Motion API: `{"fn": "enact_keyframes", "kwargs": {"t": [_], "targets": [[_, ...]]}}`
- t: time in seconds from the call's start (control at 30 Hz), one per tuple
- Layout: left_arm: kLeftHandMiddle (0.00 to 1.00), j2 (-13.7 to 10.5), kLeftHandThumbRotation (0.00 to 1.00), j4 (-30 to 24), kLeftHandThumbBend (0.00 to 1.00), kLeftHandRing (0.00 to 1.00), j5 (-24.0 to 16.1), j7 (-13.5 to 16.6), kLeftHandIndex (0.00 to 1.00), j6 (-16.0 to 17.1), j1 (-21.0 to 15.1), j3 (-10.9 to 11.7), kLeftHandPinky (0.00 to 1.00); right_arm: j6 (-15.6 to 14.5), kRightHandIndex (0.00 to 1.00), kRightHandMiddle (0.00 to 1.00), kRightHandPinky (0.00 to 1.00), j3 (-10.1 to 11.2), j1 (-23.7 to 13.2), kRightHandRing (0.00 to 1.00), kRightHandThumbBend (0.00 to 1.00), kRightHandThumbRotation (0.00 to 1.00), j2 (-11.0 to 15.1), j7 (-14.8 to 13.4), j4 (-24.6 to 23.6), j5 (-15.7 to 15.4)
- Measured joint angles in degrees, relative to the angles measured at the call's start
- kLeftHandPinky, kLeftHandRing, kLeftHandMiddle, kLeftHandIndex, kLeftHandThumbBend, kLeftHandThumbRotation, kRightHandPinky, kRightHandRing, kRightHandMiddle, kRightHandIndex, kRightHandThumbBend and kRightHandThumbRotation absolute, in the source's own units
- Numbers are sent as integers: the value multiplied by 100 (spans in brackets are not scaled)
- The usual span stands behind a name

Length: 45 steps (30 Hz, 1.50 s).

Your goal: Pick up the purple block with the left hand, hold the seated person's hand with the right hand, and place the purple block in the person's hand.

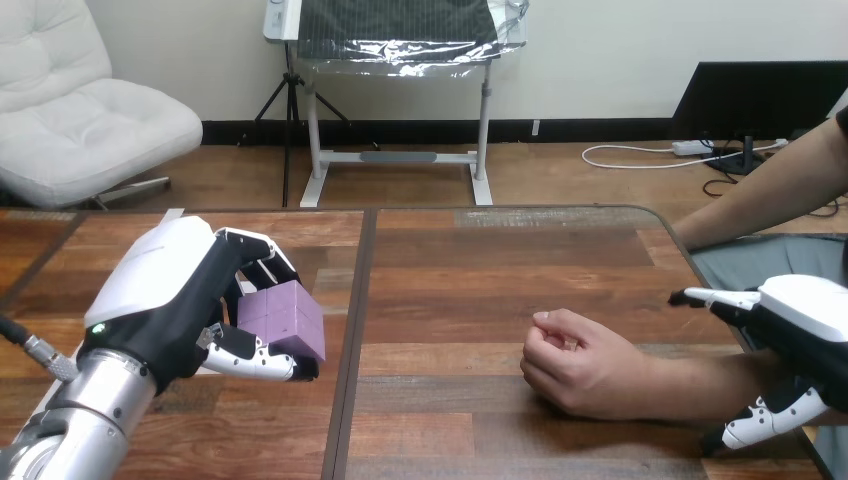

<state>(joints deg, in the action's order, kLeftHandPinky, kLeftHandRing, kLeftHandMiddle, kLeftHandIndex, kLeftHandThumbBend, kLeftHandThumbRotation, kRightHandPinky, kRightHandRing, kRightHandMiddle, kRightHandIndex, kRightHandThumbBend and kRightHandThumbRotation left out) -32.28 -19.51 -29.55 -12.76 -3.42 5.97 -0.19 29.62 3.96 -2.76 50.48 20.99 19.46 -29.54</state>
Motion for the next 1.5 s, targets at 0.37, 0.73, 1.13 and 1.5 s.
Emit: {"fn": "enact_keyframes", "kwargs": {"t": [0.37,0.73,1.13,1.5], "targets": [[42,1,0,-1,73,34,8,-14,45,1,4,1,27,121,88,89,90,-216,-159,88,100,18,0,-315,235,-221],[42,0,0,-20,72,35,105,-58,45,2,28,47,28,222,87,88,88,-422,-319,86,100,15,-1,-583,461,-357],[42,-15,0,-27,73,35,158,-57,45,98,36,141,29,400,86,86,85,-647,-593,85,100,15,-1,-647,779,-381],[42,-15,0,-33,73,36,196,-57,45,104,48,159,29,413,84,84,83,-840,-737,83,100,13,-2,-734,895,-417]]}}
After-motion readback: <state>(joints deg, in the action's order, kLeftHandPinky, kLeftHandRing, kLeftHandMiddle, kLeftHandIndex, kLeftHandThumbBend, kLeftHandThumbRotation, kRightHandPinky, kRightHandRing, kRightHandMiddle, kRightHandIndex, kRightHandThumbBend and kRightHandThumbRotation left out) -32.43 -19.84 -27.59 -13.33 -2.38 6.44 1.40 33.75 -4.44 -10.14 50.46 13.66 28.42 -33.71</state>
